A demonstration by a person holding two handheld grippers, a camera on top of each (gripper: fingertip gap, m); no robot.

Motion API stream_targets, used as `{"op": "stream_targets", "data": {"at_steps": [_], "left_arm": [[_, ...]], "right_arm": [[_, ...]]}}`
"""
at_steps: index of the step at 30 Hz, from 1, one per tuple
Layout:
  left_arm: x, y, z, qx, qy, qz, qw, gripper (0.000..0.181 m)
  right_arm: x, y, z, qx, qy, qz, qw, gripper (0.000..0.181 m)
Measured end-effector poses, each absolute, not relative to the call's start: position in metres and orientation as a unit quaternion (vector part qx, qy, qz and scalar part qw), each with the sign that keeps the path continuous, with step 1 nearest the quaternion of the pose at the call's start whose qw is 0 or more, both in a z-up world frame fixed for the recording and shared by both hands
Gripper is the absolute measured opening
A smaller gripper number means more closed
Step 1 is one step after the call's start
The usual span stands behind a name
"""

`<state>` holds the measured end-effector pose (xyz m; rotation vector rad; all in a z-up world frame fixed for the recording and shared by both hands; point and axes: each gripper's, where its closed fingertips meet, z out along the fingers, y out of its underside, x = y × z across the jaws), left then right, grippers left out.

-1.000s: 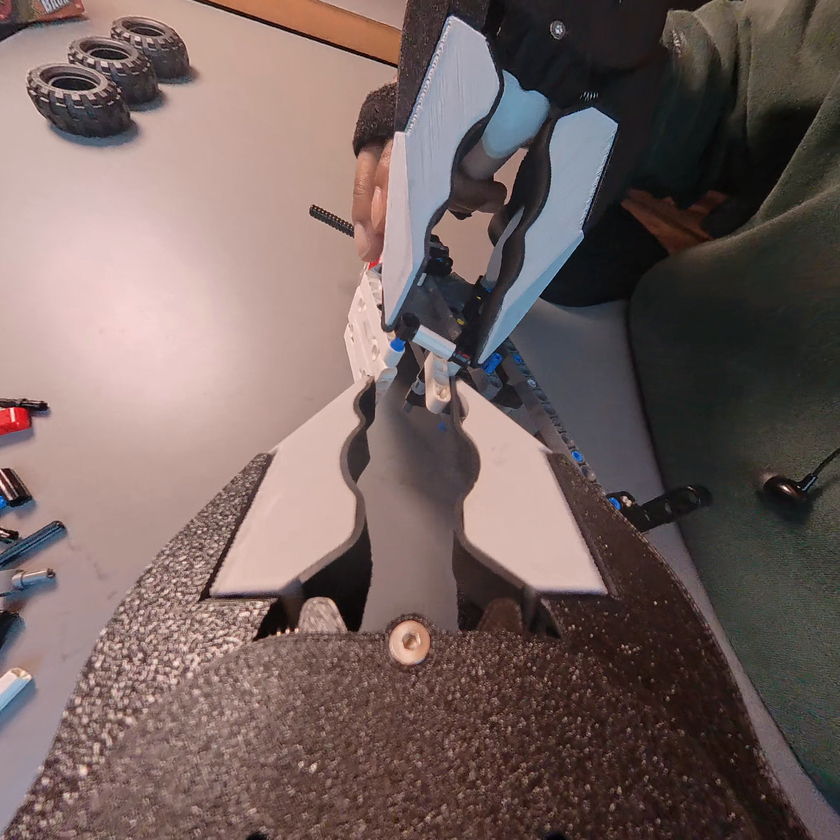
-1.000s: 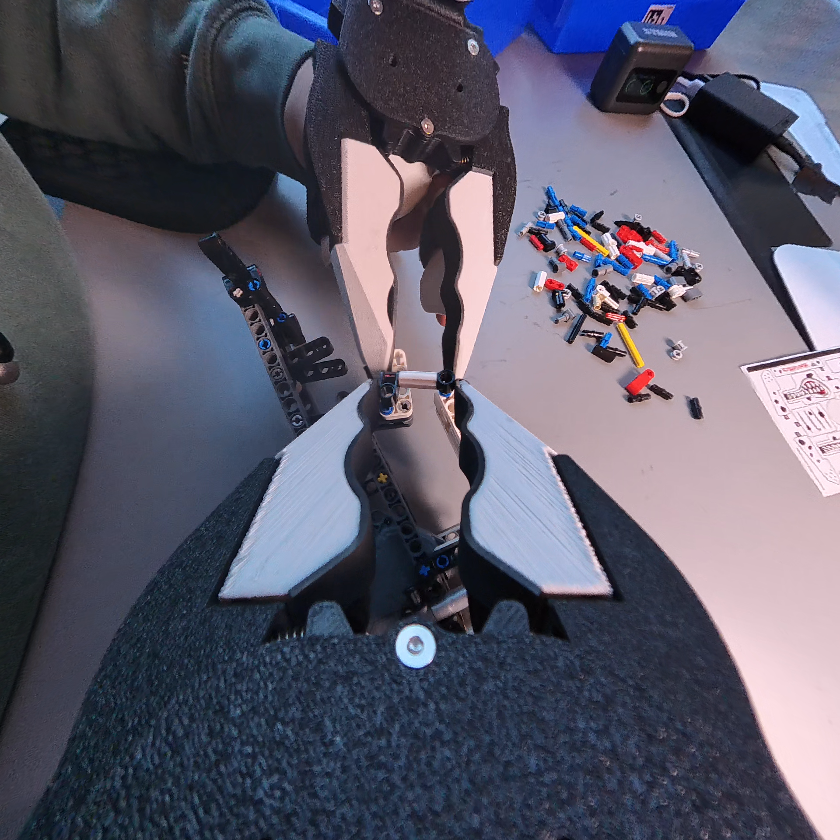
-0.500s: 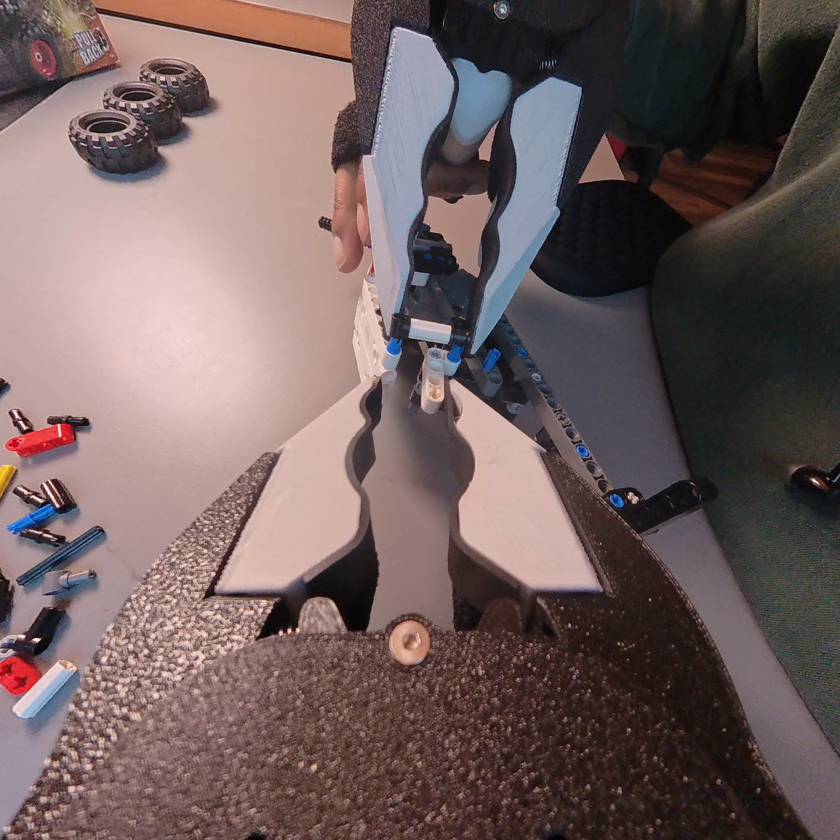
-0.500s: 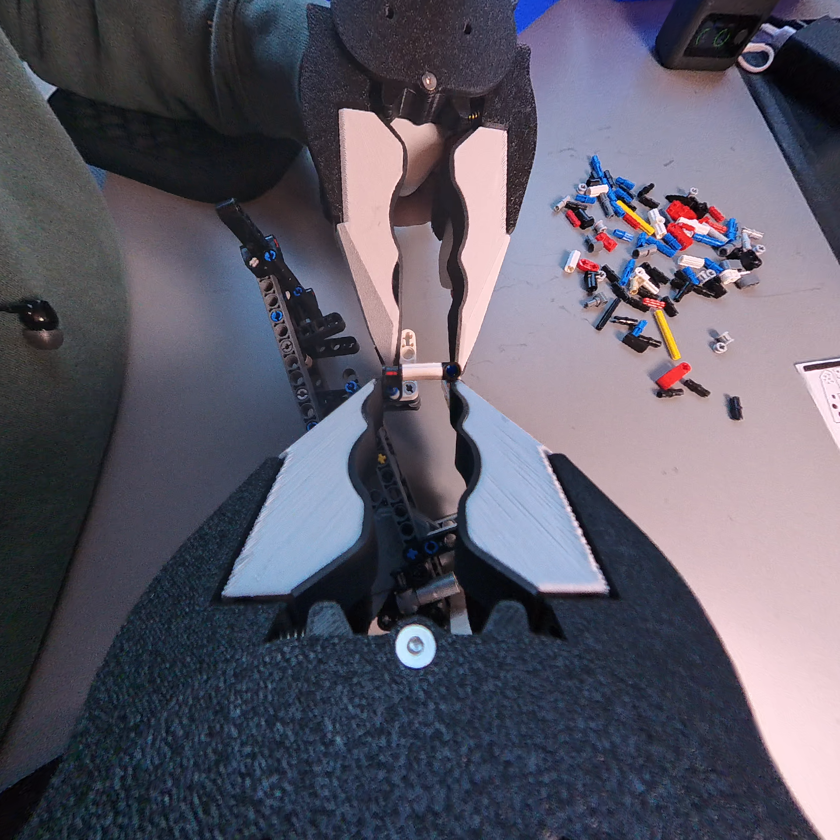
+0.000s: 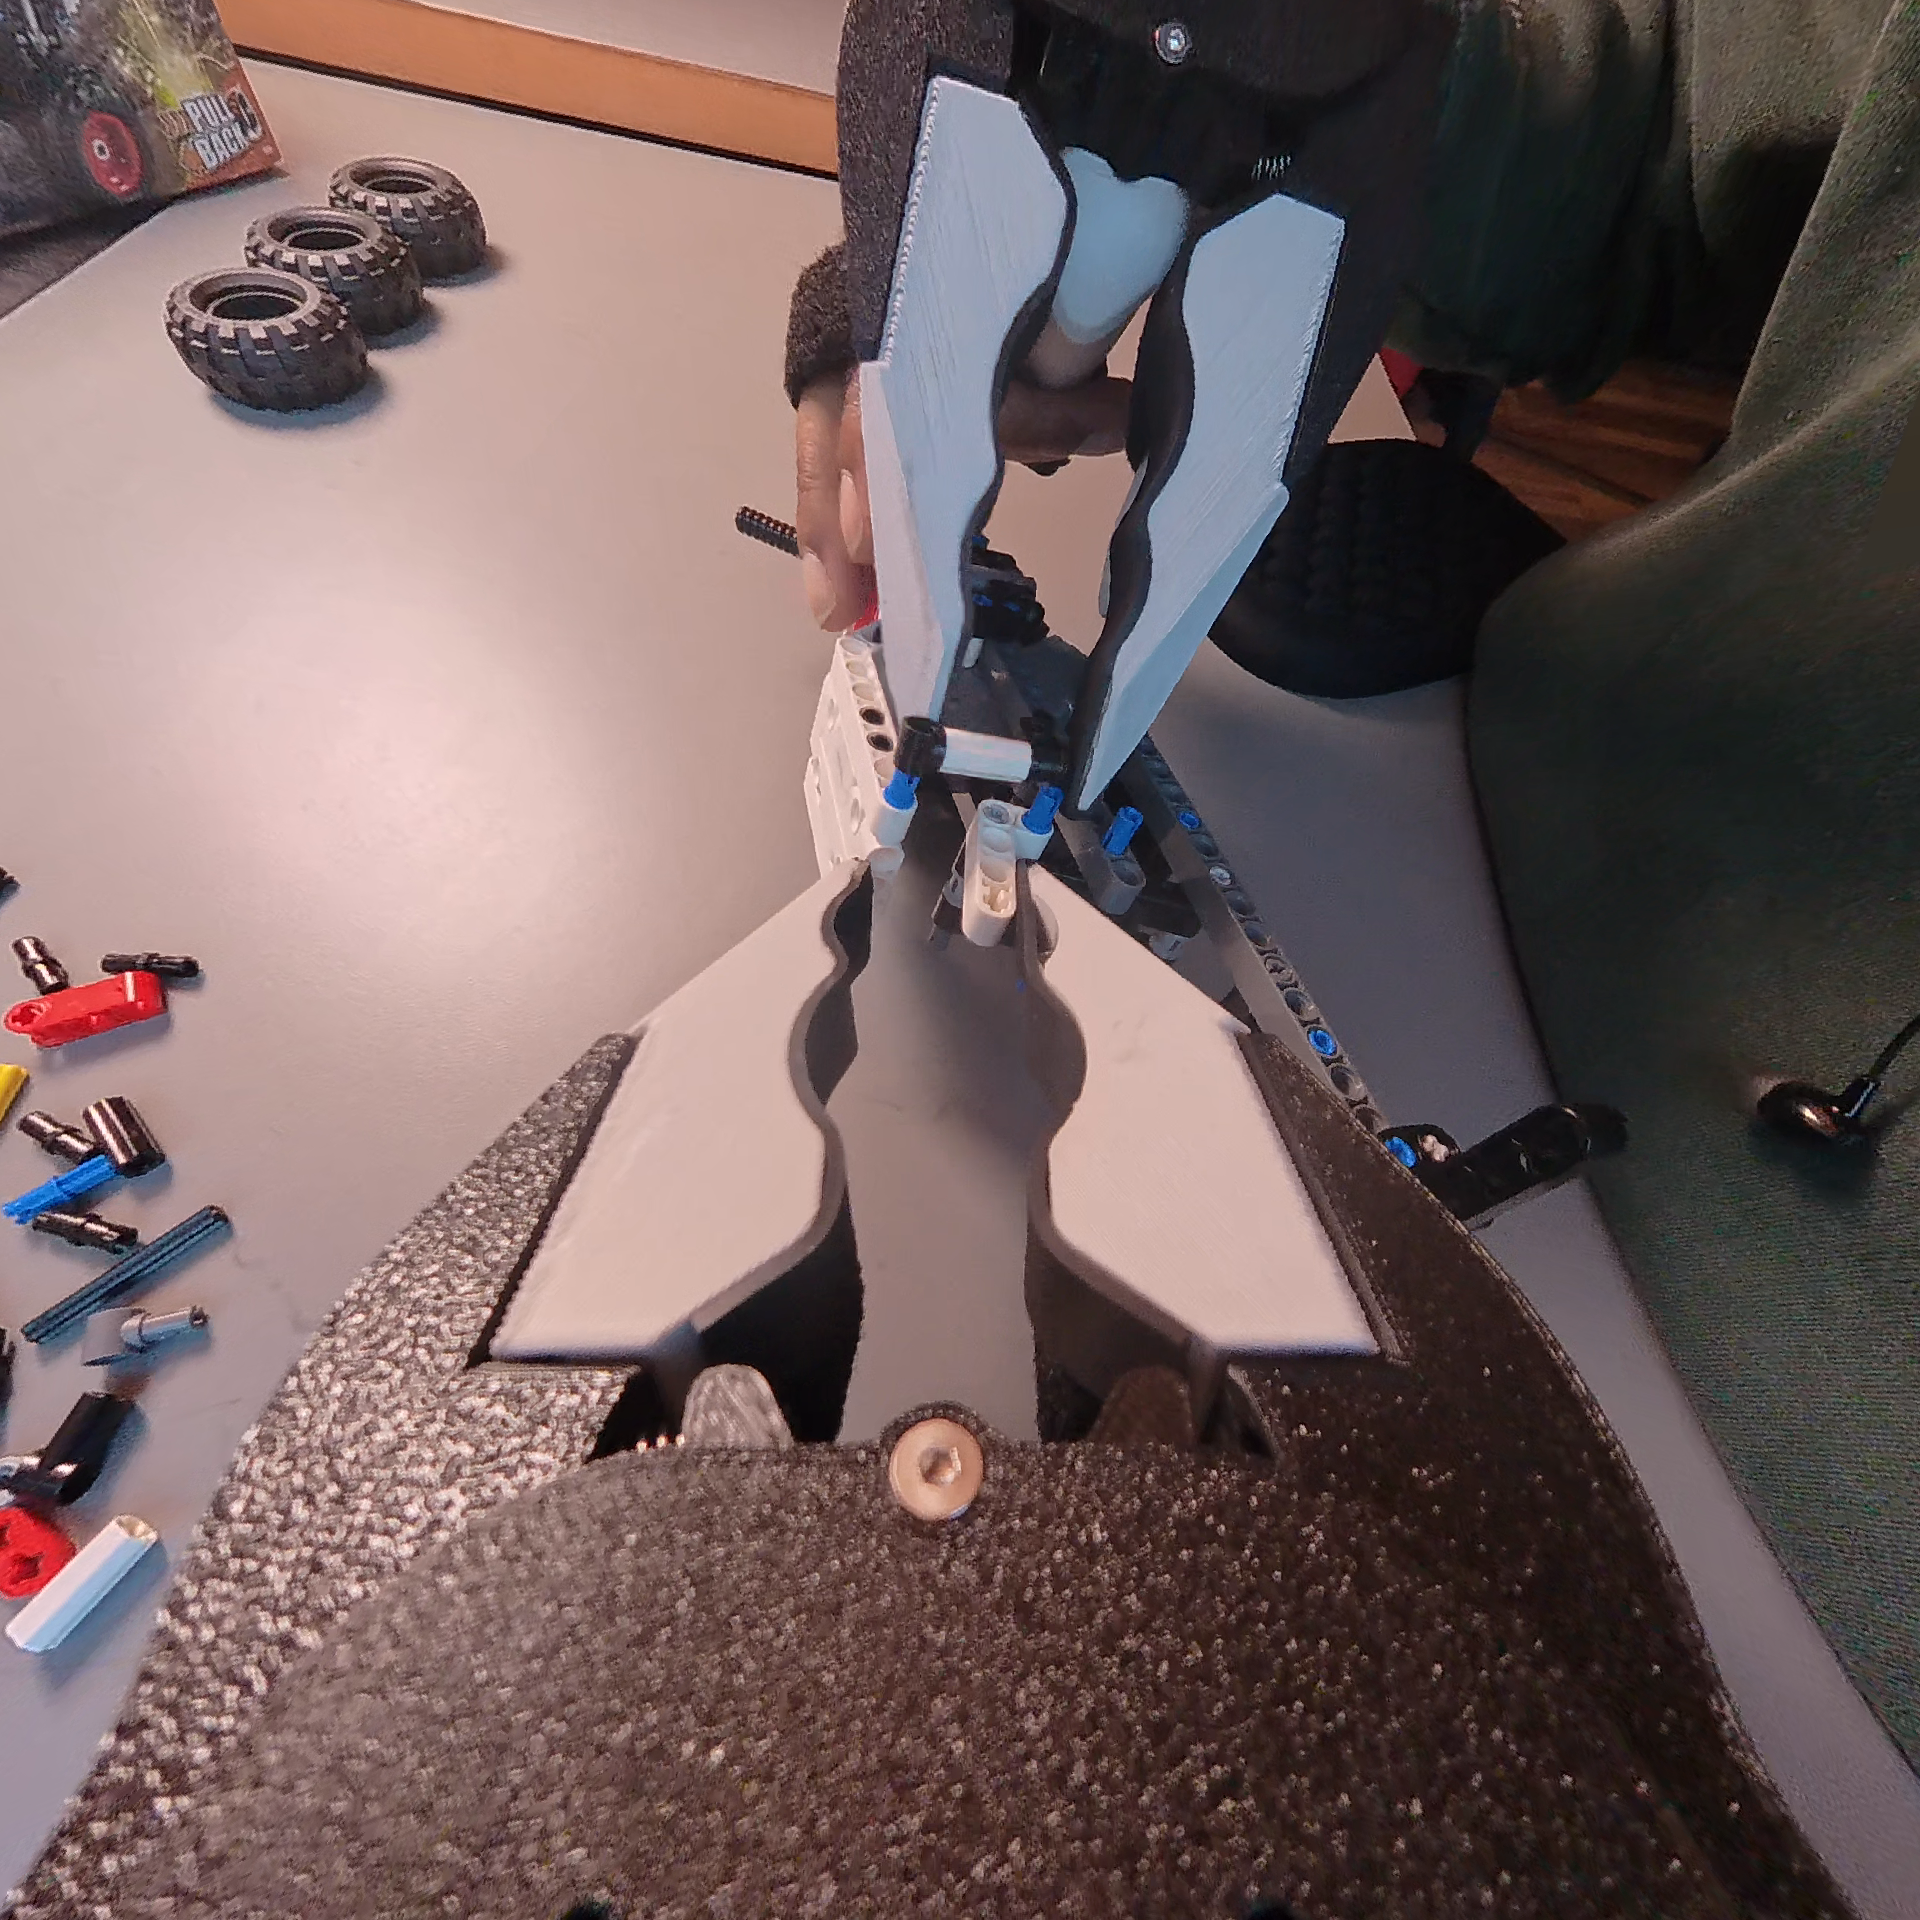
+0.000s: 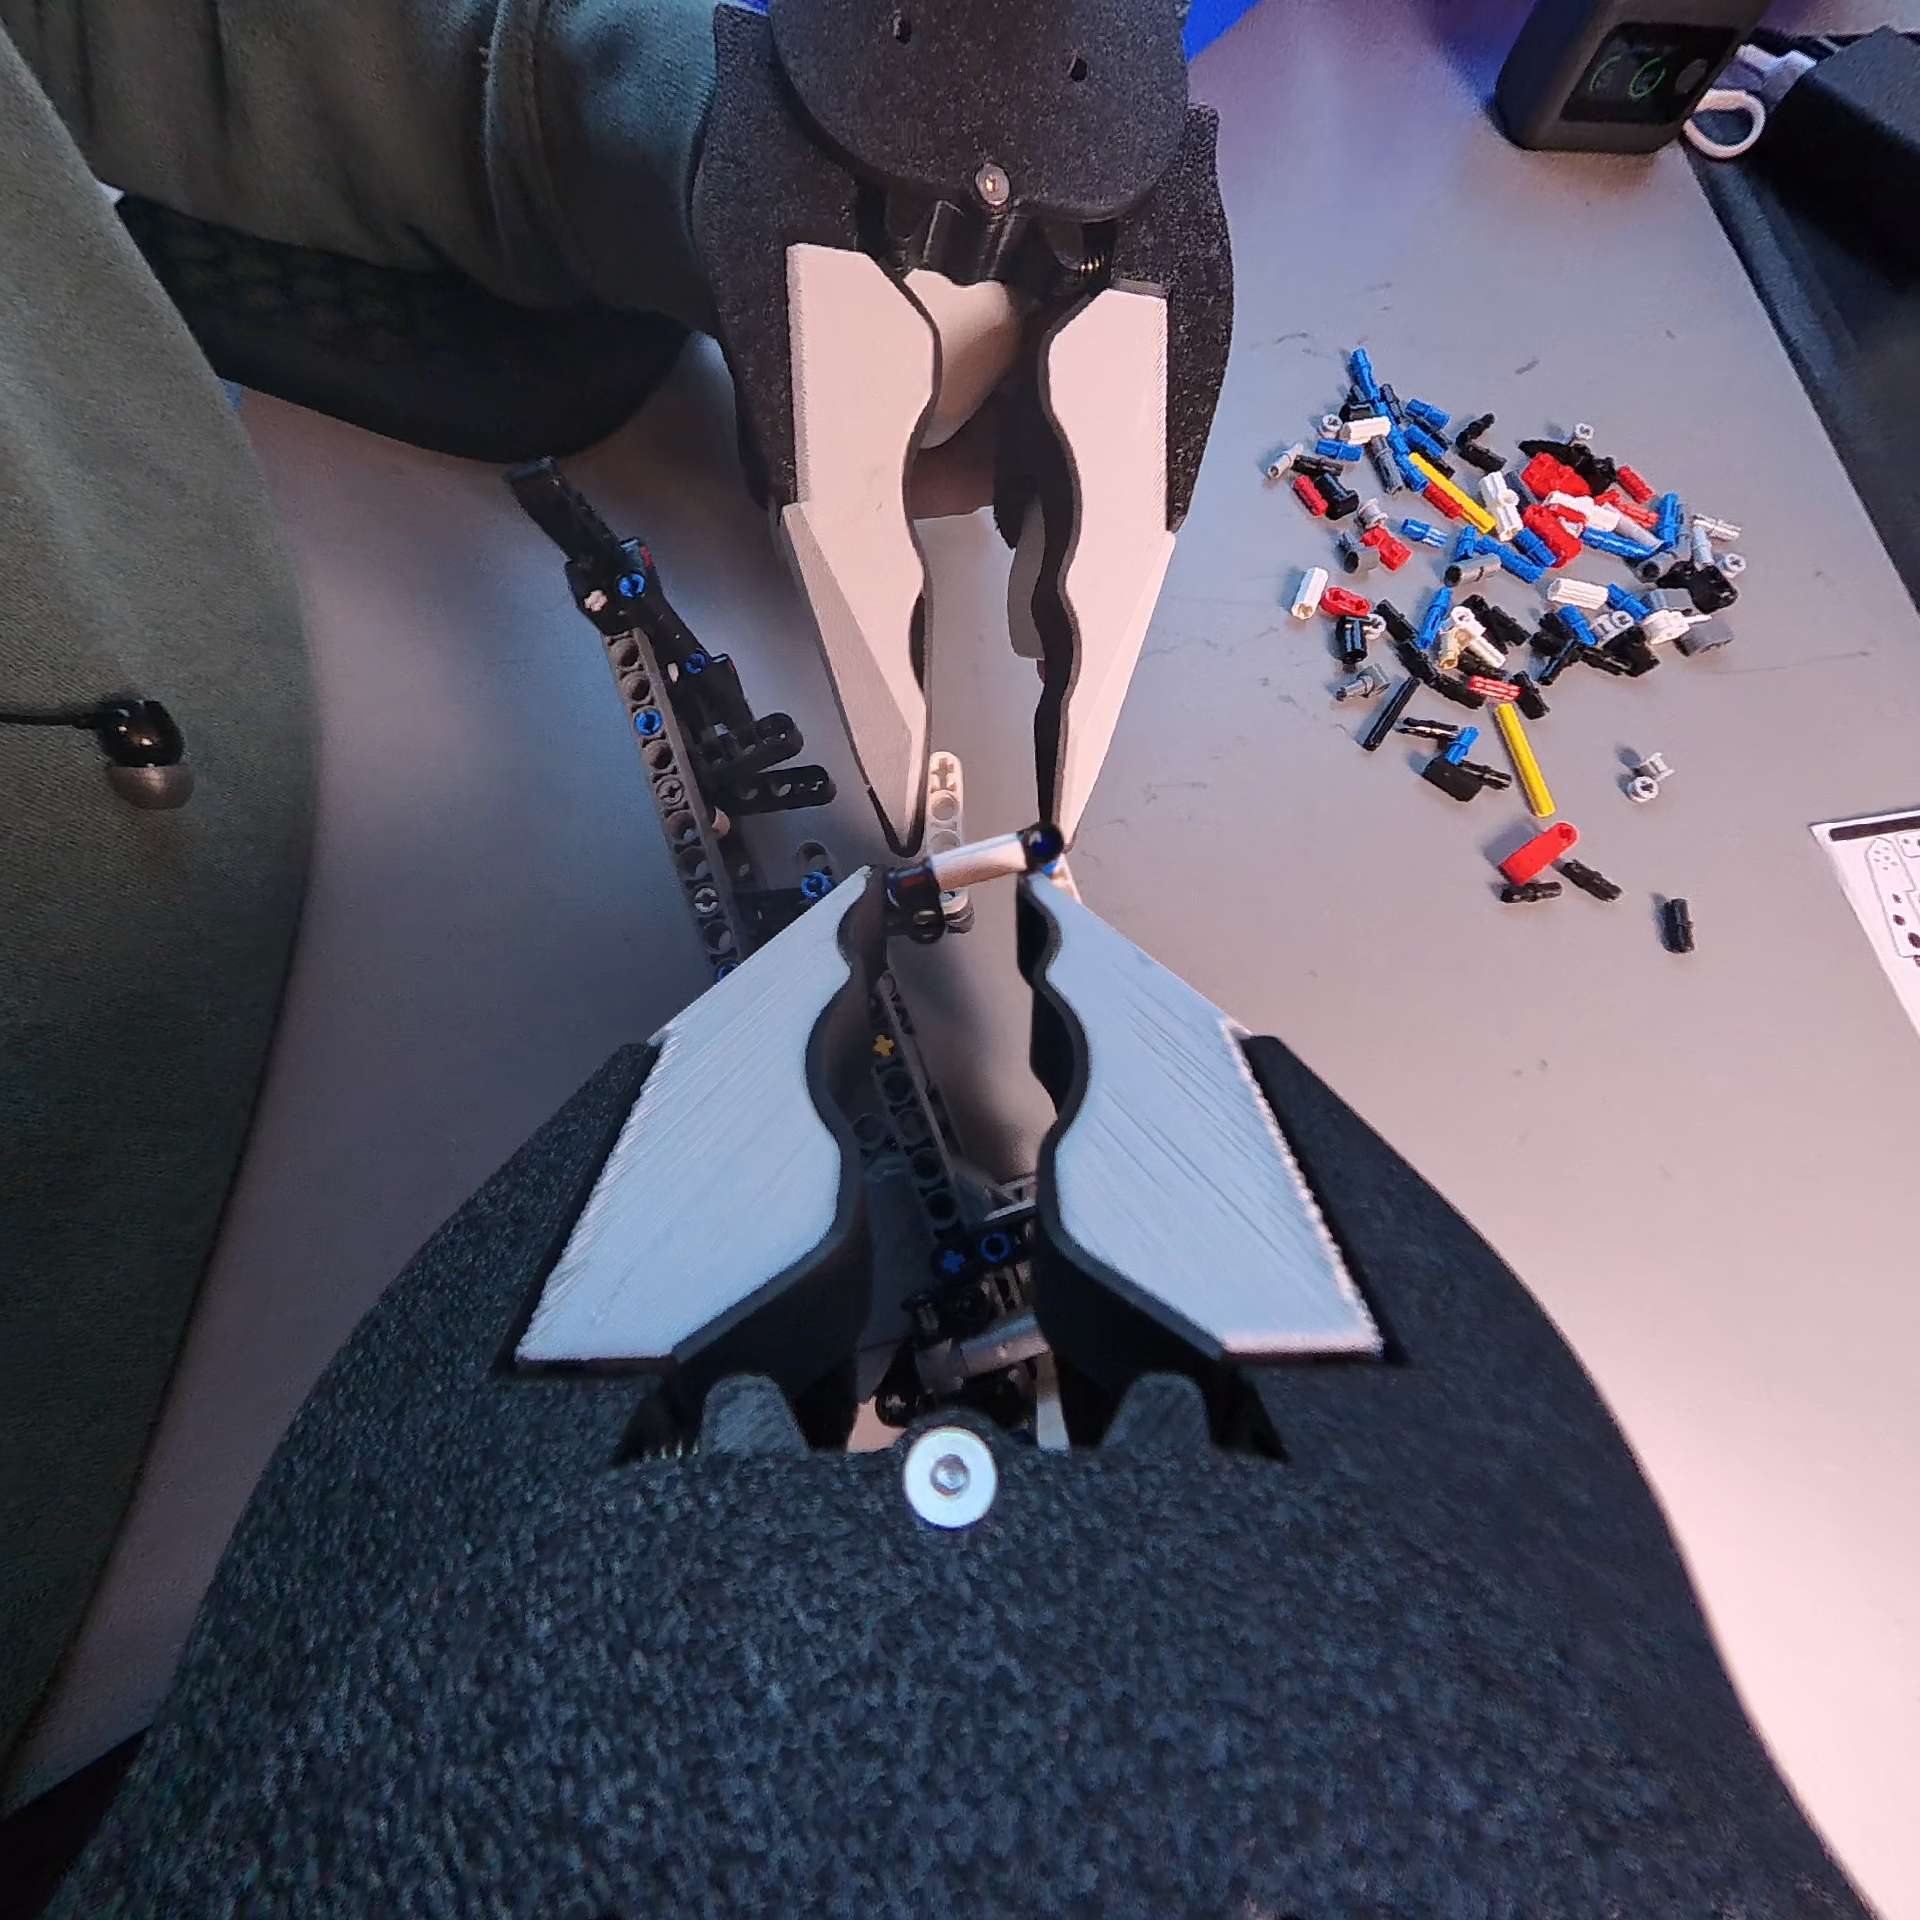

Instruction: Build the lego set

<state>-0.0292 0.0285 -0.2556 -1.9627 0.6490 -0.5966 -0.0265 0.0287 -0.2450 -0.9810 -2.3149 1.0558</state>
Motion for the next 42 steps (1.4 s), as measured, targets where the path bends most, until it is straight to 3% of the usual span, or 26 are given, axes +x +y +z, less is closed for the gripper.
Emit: {"op": "stream_targets", "data": {"at_steps": [5,14,19,27,32,39,42], "left_arm": [[-0.032,0.028,-0.247,-0.796,0.257,-0.248,0.489,0.021],[-0.034,0.025,-0.237,-0.788,0.250,-0.254,0.502,0.022],[-0.034,0.022,-0.200,-0.739,0.155,-0.409,0.513,0.026],[-0.037,0.029,-0.182,-0.672,0.001,-0.593,0.444,0.028],[-0.031,0.031,-0.184,-0.674,-0.010,-0.602,0.428,0.010],[-0.029,0.035,-0.195,-0.704,-0.022,-0.583,0.405,0.008],[-0.030,0.034,-0.207,-0.725,-0.030,-0.572,0.382,0.007]], "right_arm": [[-0.026,0.028,-0.244,-0.347,-0.833,0.377,0.209,0.007],[-0.026,0.028,-0.232,-0.342,-0.828,0.389,0.213,0.007],[-0.030,0.025,-0.213,-0.321,-0.816,0.403,0.260,0.007],[-0.034,0.019,-0.199,-0.298,-0.807,0.410,0.304,0.007],[-0.034,0.019,-0.199,-0.290,-0.812,0.397,0.316,0.007],[-0.032,0.026,-0.212,-0.301,-0.820,0.367,0.319,0.008],[-0.029,0.031,-0.215,-0.302,-0.826,0.355,0.317,0.021]]}}
